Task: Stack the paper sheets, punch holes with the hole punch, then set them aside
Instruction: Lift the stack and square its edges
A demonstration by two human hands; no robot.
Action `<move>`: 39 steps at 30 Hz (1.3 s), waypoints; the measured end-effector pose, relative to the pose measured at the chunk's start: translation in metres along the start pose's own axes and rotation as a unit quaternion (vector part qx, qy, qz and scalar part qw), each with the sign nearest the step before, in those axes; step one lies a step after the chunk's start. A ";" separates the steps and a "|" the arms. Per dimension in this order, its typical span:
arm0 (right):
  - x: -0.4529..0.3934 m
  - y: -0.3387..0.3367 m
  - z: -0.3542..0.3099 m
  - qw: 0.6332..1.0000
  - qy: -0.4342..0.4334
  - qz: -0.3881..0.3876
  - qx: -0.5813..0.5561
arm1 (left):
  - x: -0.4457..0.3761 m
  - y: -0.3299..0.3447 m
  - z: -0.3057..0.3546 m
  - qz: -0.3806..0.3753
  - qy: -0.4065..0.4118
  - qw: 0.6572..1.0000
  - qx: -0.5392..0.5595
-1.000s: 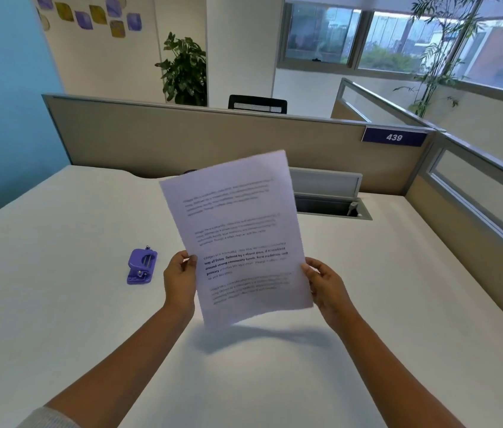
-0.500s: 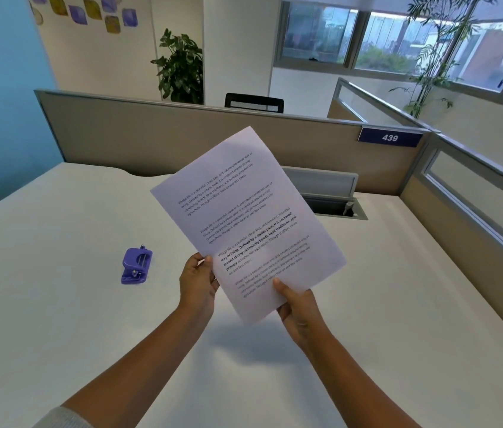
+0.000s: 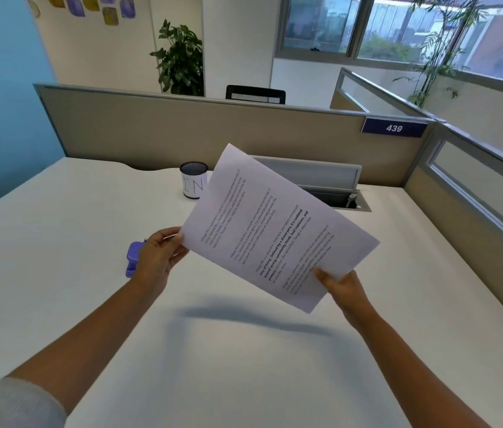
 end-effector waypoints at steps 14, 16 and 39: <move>-0.005 0.001 0.003 0.997 -0.009 -0.030 0.070 | 0.009 -0.006 -0.018 -0.072 -0.083 0.976 -0.188; -0.003 0.005 0.010 0.995 0.007 -0.047 0.083 | 0.011 -0.006 -0.022 -0.075 -0.084 0.976 -0.185; -0.005 -0.003 0.032 0.995 0.062 0.019 -0.070 | 0.023 0.003 -0.037 -0.069 -0.063 0.993 -0.068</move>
Point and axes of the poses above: each hand's wrist, its own x-axis away from the middle knuckle, its own y-axis out of the palm, z = x × y, the point moved 4 cm from there along -x, towards the middle knuckle, and after that the axes turned 13 degrees about x, right-handed, at the moved point
